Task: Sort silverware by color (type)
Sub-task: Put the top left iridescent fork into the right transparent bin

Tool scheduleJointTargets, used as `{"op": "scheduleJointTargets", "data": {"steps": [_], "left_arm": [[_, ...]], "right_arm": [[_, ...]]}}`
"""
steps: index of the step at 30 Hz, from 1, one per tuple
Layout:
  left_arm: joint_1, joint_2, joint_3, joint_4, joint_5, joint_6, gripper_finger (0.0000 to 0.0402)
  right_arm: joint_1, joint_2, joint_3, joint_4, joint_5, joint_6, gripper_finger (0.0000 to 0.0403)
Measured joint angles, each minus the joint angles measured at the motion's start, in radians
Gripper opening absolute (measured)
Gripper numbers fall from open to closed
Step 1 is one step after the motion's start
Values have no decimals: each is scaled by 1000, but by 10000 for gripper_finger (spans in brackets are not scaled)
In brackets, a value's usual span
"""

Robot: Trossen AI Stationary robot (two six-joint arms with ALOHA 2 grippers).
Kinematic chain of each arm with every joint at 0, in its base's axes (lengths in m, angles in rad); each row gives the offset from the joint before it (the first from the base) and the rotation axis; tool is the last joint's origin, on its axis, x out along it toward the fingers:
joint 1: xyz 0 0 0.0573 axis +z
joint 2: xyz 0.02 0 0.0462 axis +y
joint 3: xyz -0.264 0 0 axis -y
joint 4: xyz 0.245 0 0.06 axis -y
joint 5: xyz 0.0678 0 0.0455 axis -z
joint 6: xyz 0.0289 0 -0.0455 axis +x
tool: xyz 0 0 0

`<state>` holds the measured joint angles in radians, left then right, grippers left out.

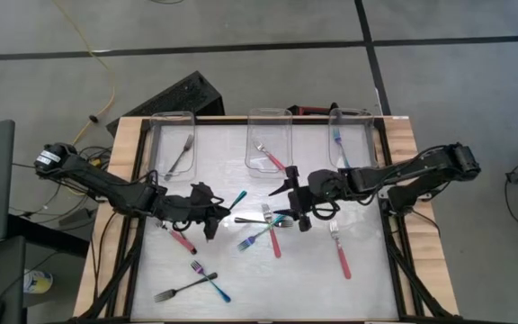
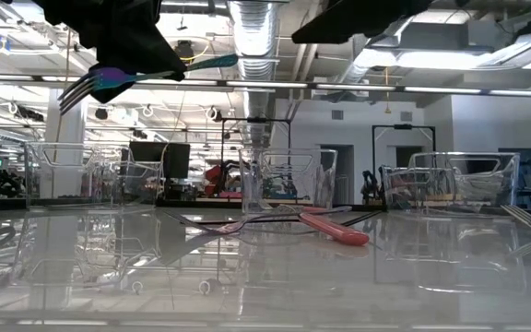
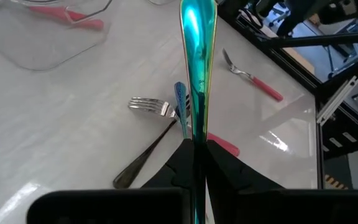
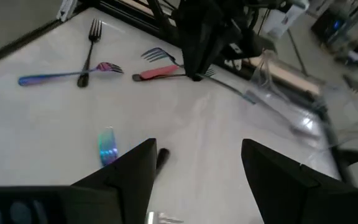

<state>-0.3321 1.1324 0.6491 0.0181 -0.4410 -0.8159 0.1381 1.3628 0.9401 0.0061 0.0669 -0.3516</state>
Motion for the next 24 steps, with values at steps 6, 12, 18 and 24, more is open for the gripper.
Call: {"op": "scheduleJointTargets", "data": {"steps": [6, 12, 18, 24], "left_arm": [[5, 0, 0, 16, 40, 53, 6], [55, 0, 1, 69, 147, 64, 6], [138, 26, 2, 181, 268, 64, 6], [166, 89, 2, 237, 352, 65, 6]], "right_arm": [[-28, 0, 0, 55, 0, -145, 260], [-31, 0, 14, 99, 0, -303, 260], [-13, 82, 74, 16, 9, -317, 260], [33, 152, 161, -8, 92, -340, 260]]}}
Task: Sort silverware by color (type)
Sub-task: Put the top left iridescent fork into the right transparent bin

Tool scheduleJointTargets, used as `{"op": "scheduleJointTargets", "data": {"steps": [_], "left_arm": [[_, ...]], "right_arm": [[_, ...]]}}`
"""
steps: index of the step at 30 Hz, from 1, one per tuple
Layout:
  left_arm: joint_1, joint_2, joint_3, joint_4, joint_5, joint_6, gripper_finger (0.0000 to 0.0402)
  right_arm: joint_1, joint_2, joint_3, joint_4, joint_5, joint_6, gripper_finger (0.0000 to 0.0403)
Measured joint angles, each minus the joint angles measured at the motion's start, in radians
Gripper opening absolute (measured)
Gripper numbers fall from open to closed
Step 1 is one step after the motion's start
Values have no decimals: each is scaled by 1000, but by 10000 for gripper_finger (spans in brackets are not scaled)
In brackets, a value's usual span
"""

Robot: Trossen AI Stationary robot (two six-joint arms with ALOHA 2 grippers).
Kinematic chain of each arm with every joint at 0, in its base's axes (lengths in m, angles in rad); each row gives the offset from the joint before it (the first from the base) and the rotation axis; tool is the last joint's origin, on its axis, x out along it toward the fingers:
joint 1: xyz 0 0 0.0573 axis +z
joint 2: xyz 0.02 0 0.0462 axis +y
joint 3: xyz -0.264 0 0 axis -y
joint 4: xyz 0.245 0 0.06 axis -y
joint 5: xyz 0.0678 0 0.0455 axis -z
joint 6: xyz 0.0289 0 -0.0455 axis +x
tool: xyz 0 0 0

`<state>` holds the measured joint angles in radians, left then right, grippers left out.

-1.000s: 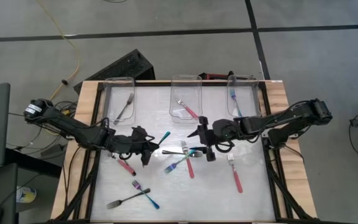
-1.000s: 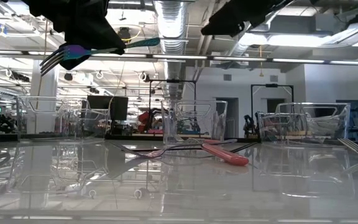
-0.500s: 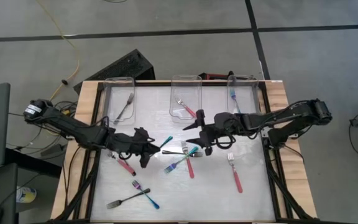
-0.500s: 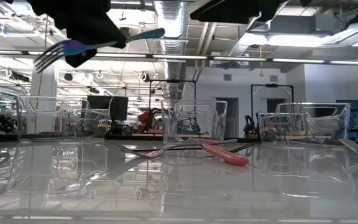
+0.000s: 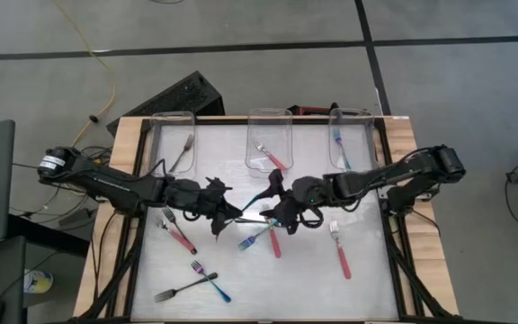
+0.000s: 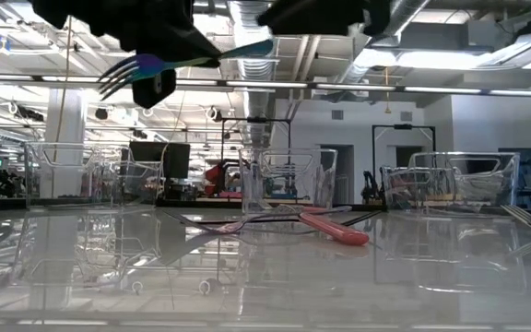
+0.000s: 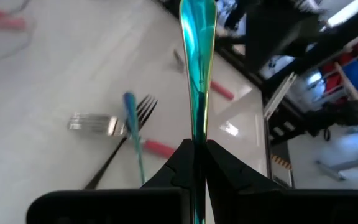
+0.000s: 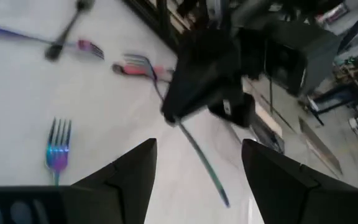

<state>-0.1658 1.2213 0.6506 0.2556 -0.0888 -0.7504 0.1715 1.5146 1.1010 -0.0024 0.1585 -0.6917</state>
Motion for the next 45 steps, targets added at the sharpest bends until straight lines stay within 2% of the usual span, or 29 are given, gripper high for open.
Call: {"op": "scheduleJointTargets", "data": {"steps": [3, 7, 10, 12, 16, 23, 37, 45], "left_arm": [[-2, 28, 8, 0, 37, -18, 6], [-6, 50, 8, 30, 36, -21, 6], [1, 72, 8, 75, 33, -23, 6], [2, 76, 4, 48, 30, -29, 6], [4, 90, 4, 40, 25, -37, 6], [7, 90, 5, 1, -46, -71, 6], [33, 90, 5, -33, -29, -67, 6], [33, 90, 5, -35, -28, -62, 6]], "right_arm": [[23, -3, 13, -28, 62, -48, 260], [32, -2, 16, -59, 146, -125, 260], [25, 32, 16, -95, 171, -124, 260], [25, 54, 11, -113, 195, -126, 260], [40, 95, 13, -92, 299, -131, 260], [59, 126, 16, -70, 318, -129, 260], [62, 143, 13, -62, 314, -155, 259], [62, 143, 13, -61, 311, -155, 226]]}}
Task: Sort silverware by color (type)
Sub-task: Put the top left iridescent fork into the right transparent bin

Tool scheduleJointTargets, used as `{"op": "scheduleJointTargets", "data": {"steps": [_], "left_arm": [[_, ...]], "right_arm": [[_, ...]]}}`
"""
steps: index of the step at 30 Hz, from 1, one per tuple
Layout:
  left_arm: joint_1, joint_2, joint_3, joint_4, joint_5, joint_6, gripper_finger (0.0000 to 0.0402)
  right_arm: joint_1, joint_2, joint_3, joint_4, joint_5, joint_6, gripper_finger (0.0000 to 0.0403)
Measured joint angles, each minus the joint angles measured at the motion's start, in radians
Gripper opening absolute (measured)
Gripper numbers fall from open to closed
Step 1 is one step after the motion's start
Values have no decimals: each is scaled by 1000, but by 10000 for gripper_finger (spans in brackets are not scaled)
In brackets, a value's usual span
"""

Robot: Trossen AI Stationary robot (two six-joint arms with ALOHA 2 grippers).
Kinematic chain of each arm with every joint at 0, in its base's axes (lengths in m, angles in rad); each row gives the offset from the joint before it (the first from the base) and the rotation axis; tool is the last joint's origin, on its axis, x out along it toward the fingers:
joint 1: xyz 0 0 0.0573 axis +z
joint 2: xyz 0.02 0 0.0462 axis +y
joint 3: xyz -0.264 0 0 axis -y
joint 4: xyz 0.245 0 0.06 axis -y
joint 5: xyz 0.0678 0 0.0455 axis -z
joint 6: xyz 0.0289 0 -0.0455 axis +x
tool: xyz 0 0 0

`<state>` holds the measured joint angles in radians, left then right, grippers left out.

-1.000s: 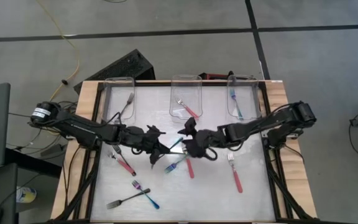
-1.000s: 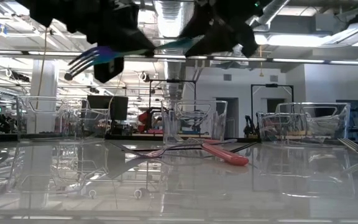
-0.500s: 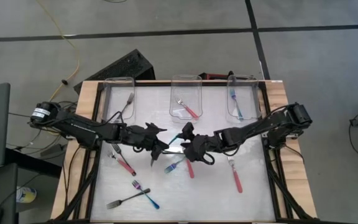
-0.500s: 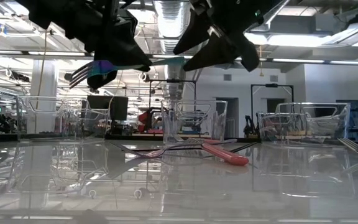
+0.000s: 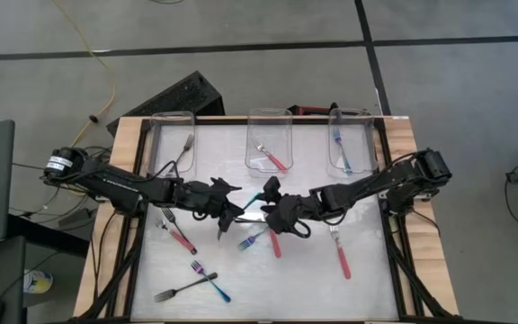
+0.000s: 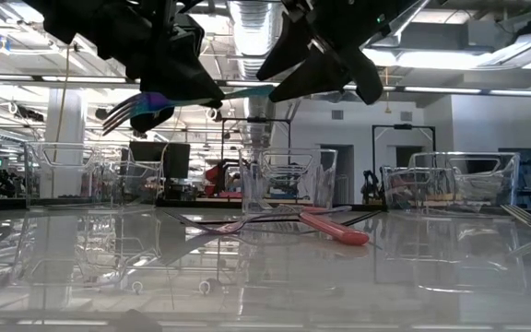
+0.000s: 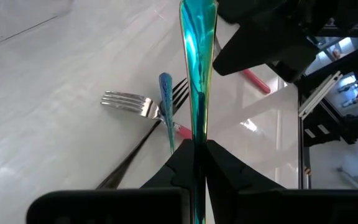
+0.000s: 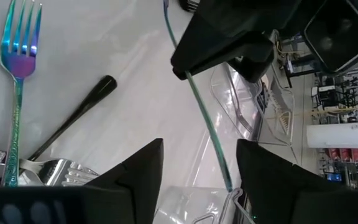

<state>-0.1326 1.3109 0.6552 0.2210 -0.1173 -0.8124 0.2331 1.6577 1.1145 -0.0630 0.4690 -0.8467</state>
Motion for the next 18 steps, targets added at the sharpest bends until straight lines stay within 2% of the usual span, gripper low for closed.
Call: {"op": "scheduleJointTargets", "data": {"steps": [8, 12, 18], "left_arm": [[0, 0, 0, 0, 29, 0, 6], [0, 0, 0, 1, 67, 2, 6], [0, 0, 0, 6, 70, 5, 6]], "right_arm": [[-1, 0, 0, 0, 0, -1, 194], [-12, 0, 0, -1, -2, -1, 190], [-20, 0, 0, 1, -2, -1, 189]]}}
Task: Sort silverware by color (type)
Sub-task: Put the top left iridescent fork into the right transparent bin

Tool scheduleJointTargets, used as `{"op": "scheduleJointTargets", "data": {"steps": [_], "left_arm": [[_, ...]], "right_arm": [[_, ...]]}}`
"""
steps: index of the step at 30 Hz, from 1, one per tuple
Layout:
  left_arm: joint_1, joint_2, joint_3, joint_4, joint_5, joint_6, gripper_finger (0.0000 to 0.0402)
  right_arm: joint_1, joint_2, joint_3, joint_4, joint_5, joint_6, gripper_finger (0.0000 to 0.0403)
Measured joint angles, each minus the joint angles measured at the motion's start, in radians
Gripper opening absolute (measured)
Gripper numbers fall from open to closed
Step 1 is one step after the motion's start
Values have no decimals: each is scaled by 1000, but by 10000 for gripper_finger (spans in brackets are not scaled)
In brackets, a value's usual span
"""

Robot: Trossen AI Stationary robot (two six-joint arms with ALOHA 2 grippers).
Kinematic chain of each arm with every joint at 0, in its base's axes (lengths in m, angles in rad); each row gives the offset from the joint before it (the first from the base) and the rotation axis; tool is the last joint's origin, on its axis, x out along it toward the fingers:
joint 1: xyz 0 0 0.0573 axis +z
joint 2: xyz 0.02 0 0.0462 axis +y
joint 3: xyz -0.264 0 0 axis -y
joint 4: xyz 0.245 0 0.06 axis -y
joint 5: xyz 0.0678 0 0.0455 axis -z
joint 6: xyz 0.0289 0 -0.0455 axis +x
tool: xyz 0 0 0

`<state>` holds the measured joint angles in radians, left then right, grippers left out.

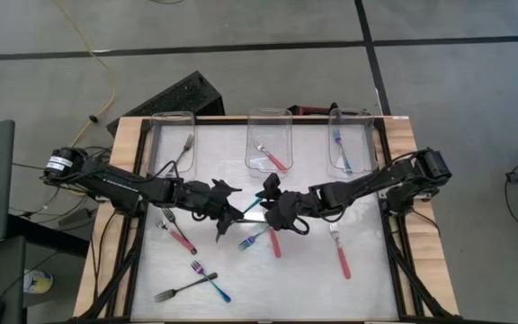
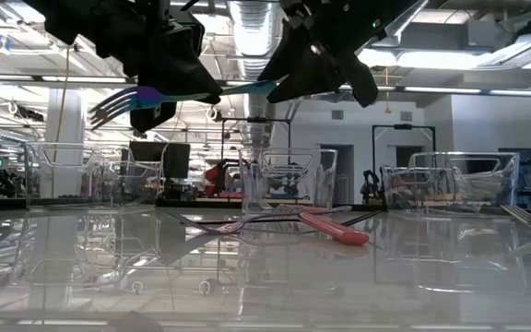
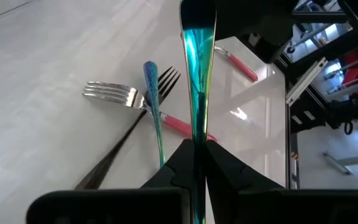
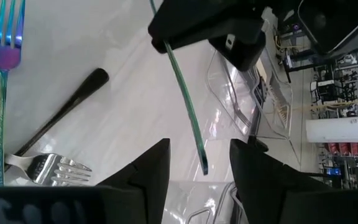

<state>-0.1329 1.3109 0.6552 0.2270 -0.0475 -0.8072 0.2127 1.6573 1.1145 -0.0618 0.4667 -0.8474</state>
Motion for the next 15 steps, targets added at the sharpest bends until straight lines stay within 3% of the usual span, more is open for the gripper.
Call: {"op": "scheduleJointTargets", "data": {"steps": [10, 15], "left_arm": [[0, 0, 0, 0, -2, 10, 6], [0, 0, 0, -1, -2, 10, 6]], "right_arm": [[-1, 0, 0, 54, -3, -28, 188], [-7, 0, 0, 52, -27, -26, 168]]}}
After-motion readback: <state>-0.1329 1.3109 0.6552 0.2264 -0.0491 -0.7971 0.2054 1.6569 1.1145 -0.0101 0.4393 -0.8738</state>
